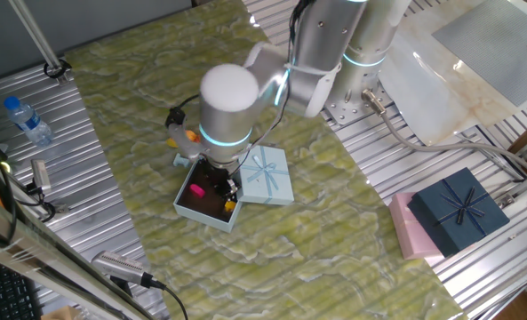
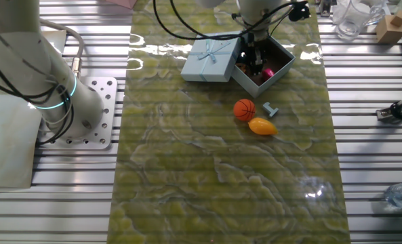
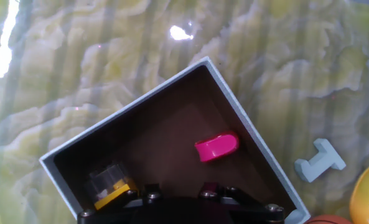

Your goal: Take everything out of the gift box

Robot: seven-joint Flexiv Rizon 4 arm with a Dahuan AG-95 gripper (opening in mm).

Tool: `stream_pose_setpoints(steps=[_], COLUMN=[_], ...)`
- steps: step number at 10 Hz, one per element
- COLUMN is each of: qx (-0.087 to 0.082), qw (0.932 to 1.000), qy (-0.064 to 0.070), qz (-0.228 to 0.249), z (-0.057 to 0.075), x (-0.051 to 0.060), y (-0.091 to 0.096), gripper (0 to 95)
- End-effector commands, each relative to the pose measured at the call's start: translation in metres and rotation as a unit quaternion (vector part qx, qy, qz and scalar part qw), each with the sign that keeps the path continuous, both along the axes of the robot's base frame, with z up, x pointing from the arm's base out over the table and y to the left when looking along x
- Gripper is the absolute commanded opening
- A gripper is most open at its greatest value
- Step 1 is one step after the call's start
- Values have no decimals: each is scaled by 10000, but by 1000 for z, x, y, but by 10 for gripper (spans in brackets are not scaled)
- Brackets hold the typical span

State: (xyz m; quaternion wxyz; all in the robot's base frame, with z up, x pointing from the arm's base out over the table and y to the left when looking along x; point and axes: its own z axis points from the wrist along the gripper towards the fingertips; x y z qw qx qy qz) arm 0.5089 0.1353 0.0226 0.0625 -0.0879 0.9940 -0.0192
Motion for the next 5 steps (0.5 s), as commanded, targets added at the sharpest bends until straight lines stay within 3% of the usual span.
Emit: stream_pose_setpoints(steps=[1, 4, 5], qx=[36, 64, 68], qw=[10000, 9999, 9999], qy=[37, 23, 22], qz=[-30, -144, -135], z=[0, 0, 0], x=[1, 1, 1], y=[1, 1, 1], gripper=[380, 380, 190])
